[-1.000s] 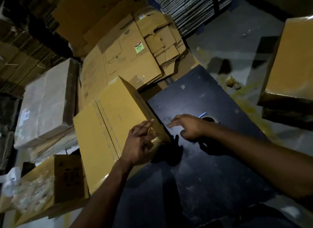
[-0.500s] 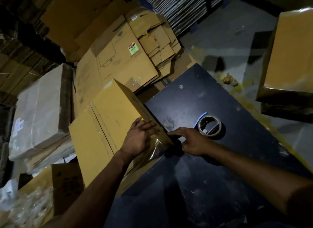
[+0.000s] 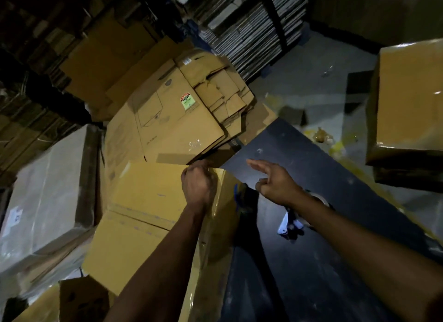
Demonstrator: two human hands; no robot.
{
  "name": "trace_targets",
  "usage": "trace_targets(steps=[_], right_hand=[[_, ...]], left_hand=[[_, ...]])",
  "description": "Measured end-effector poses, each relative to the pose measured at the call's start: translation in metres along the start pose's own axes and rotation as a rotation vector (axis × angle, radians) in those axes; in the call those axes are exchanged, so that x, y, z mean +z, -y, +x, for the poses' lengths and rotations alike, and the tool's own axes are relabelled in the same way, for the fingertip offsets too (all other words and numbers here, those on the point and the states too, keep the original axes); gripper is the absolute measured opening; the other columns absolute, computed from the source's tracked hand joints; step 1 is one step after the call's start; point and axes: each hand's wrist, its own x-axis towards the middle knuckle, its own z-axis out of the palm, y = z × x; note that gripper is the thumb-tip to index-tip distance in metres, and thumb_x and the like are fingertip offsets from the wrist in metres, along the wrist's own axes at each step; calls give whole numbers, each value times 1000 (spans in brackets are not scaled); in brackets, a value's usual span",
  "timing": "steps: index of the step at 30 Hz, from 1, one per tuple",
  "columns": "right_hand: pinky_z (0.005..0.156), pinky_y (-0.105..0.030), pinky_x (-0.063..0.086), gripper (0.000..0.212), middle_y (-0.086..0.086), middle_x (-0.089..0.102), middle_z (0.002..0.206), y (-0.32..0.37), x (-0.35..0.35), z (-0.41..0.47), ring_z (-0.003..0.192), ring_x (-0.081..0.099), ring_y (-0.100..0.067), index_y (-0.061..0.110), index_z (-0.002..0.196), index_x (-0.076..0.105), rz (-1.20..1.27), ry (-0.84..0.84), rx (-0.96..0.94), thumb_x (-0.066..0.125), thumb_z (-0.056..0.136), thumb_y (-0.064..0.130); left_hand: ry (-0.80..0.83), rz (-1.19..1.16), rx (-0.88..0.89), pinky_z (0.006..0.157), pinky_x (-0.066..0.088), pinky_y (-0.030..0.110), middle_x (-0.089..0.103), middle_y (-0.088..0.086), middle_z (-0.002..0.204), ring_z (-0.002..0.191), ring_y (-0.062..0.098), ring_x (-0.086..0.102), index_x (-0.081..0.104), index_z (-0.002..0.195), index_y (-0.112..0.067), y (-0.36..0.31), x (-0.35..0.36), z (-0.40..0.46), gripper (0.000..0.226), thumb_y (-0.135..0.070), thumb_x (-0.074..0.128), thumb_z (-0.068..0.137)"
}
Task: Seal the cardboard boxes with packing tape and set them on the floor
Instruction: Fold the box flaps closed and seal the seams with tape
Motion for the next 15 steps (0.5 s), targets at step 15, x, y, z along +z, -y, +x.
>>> trace_targets(steps=[15], right_hand=[[99, -27, 54, 71, 3, 56, 144, 2, 44, 9, 124, 62, -25, 19, 152, 47, 123, 2, 1, 63, 85, 3]], left_hand=[[196, -178, 273, 128, 18, 52, 27, -7, 169, 158, 10, 17, 38, 160, -23, 49, -7, -63, 51, -34, 36, 110]])
